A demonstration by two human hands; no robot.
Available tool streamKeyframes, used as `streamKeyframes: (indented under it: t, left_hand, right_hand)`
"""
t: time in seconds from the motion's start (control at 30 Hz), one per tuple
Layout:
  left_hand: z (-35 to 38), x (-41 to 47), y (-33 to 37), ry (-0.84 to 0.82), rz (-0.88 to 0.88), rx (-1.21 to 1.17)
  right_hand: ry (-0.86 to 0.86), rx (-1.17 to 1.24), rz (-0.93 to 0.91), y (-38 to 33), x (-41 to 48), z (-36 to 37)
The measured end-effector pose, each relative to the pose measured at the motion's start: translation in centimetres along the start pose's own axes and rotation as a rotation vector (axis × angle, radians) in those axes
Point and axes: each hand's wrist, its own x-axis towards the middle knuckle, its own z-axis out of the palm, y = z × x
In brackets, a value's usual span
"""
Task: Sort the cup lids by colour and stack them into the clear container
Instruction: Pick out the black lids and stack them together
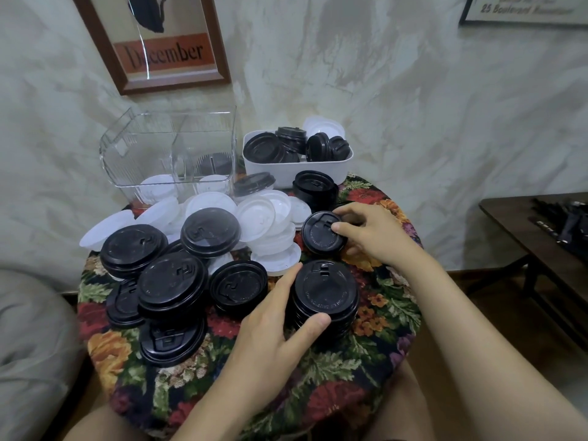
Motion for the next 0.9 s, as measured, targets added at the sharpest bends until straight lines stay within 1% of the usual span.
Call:
streamKeyframes:
  t: [0.2, 0.4, 0.5, 0.57, 0.63, 0.73, 0.8, 0.9]
  left_hand:
    - [0.0, -0.1, -0.3, 0.006, -0.010, 0.014]
    - [0.1, -0.2, -0.4, 0.003, 0.006, 0.027]
    - [0.1, -0.2, -0.2, 0.007, 0.017, 0.029]
    - [0.1, -0.1, 0.0, 0.009, 0.020, 0.023]
    - [0.0, -0.1, 0.1, 0.011, 0.022, 0.017]
    - [0.0, -0.1, 0.1, 0.008, 0.031, 0.013]
    - [0.0, -0.1, 0.2, 0.010, 0.034, 0.008]
    - [-0.1, 0.0, 0.5, 0.007, 0.039, 0.018]
  right_hand:
    - [0.031, 0.061, 0.034, 0.5, -0.4, 0.2]
    - [0.097, -0.057, -0.019, 0.8, -0.5, 0.3]
    - [0.126, -0.052, -0.012, 0.9, -0.9, 0.3]
    - [0.117, -0.102, -0.005, 0.8, -1.2, 0.5]
    - [0.109, -0.205, -0.016, 0.8, -1.6, 0.6]
    - [0.153, -0.285, -0.053, 0.9, -3.3, 0.2]
    - [0.167, -0.198, -0.069, 0.7, -5.1, -0.2]
    - [0.056, 0.099, -0.050, -0.2, -8.2, -0.1]
